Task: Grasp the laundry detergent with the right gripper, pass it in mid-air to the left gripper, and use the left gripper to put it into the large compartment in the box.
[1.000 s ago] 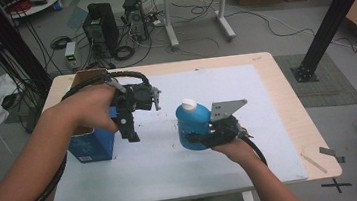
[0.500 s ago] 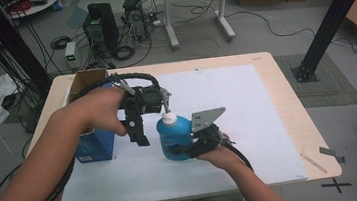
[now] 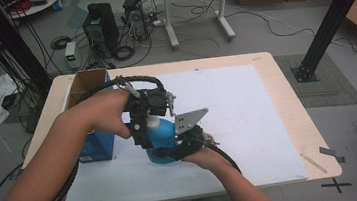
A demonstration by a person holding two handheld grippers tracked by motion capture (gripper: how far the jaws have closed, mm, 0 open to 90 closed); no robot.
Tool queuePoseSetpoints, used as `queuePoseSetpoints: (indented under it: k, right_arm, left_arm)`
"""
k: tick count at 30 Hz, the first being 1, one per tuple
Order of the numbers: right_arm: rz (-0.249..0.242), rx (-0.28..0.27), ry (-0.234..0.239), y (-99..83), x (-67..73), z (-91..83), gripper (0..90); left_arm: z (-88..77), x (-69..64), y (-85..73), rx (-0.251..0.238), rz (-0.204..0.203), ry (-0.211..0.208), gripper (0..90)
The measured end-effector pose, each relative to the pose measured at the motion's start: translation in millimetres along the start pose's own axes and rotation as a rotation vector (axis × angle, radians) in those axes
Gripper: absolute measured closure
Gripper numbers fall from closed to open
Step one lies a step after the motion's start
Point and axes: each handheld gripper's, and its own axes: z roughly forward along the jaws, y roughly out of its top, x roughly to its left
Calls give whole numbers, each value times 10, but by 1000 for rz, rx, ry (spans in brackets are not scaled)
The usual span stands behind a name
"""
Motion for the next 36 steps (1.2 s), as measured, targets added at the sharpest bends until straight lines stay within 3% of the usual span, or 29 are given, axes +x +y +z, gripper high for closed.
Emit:
queuePoseSetpoints:
  k: [20,36]
  right_arm:
    - [-30,-5,7,110,-18,99,454]
    - [-13,-2,14,108,-15,113,456]
  left_arm:
    - [58,-35,45,17,4,19,62]
    - [72,-19,39,27,1,24,155]
